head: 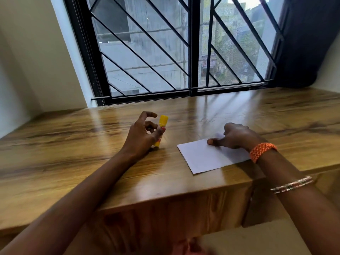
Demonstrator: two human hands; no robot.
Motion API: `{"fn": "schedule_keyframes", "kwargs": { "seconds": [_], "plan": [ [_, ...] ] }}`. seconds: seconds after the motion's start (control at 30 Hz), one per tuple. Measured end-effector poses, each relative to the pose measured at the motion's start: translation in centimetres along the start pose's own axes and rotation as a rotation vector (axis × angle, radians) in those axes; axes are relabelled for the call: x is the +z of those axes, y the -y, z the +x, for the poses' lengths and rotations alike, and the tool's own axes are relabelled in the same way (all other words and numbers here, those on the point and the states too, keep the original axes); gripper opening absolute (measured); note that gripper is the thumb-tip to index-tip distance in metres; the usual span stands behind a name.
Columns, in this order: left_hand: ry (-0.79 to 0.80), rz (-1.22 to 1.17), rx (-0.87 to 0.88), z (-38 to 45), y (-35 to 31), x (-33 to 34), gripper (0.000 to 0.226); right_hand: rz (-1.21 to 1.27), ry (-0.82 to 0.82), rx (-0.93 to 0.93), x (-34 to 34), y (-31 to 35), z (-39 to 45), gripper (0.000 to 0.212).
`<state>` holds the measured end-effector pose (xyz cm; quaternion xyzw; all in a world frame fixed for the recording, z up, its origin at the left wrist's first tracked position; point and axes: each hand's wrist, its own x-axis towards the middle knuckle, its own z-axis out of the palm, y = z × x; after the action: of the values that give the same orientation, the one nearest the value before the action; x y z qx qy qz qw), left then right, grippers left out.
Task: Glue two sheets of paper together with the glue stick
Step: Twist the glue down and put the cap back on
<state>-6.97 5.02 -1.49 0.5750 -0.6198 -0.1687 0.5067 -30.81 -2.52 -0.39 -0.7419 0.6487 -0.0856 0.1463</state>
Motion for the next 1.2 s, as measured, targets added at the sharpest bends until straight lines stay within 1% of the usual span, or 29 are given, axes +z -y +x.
{"fn": "schedule_keyframes", "kwargs": {
  "seconds": [0.1, 0.17, 0.23, 0.33, 0.4, 0.47, 0.57, 0.63, 0.73, 0.8, 0.87, 0.93, 1.0, 1.2],
  "plan": [
    [0.003, -0.015, -0.015, 0.1, 0.0, -0.1, 0.04, 0.072, -0.007, 0.001, 0.2, 0.0, 0.0, 0.056],
    [0.007, -0.035, -0.017, 0.1, 0.0, 0.0, 0.04, 0.163, -0.047, -0.025, 0.0, 0.2, -0.3, 0.059],
    [-0.003, -0.048, -0.015, 0.2, 0.2, -0.1, 0.04, 0.275, -0.103, -0.059, -0.3, 0.6, -0.4, 0.057],
    [-0.05, -0.03, -0.003, 0.6, 0.6, -0.3, 0.044, 0.496, -0.116, -0.123, -0.6, 1.5, 0.6, 0.047],
    [-0.081, -0.027, -0.021, 0.9, 1.0, -0.5, 0.047, 0.578, -0.096, -0.16, -1.0, 2.6, 1.7, 0.037],
    [-0.121, -0.009, -0.038, 1.1, 1.5, -0.7, 0.047, 0.553, -0.096, -0.241, -1.3, 4.0, 3.3, 0.023],
    [-0.174, 0.04, -0.038, 1.7, 2.5, -1.5, 0.051, 0.447, -0.082, -0.447, -1.4, 6.4, 6.4, 0.003],
    [-0.224, 0.082, -0.045, 2.2, 3.4, -2.2, 0.061, 0.366, -0.04, -0.571, -1.1, 8.1, 8.6, 0.007],
    [-0.279, 0.129, -0.037, 2.9, 4.4, -3.1, 0.065, 0.229, 0.015, -0.672, -0.8, 10.8, 10.7, 0.009],
    [-0.263, 0.173, -0.01, 3.6, 4.8, -3.3, 0.064, 0.201, 0.042, -0.726, -0.3, 12.5, 11.8, 0.01],
    [-0.201, 0.251, 0.033, 4.3, 5.0, -3.3, 0.065, 0.168, 0.064, -0.772, 0.2, 14.1, 12.7, 0.01],
    [-0.147, 0.336, 0.086, 5.0, 5.5, -3.4, 0.067, 0.115, 0.07, -0.808, 0.6, 15.4, 13.5, 0.01],
    [-0.135, 0.367, 0.115, 5.8, 6.2, -3.7, 0.069, 0.088, 0.073, -0.829, 1.2, 16.3, 14.5, 0.01],
    [-0.138, 0.347, 0.085, 7.2, 7.5, -4.2, 0.074, 0.07, 0.078, -0.852, 3.3, 17.1, 17.3, 0.012]
  ]
}}
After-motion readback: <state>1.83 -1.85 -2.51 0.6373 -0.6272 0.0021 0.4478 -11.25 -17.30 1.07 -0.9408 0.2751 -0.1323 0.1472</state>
